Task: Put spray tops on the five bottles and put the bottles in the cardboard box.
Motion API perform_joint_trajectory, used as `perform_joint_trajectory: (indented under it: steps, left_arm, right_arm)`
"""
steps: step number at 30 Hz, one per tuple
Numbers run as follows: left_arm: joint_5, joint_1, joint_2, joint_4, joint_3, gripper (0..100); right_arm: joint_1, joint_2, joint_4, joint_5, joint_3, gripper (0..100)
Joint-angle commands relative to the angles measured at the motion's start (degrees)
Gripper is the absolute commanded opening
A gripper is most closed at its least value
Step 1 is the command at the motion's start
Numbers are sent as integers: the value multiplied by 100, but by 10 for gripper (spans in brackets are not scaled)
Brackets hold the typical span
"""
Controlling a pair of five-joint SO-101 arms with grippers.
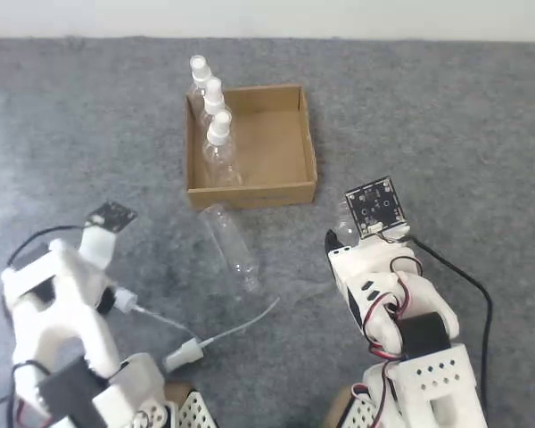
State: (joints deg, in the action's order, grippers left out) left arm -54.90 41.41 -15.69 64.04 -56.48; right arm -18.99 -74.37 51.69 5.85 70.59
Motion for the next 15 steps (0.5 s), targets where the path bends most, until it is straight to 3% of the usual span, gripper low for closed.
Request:
perform_joint_trajectory:
  steps: [1, 8, 15]
  left_arm:
    - [1125, -571, -88, -484, 365, 15]
    - [2356, -1248, -88, -1240, 365, 16]
    - [3859, -1477, -97, -818, 1059, 16]
  right_arm:
    - [13, -92, -110, 114, -53, 101]
    - [13, -92, -119, 114, -53, 101]
    - [13, -92, -119, 114, -53, 101]
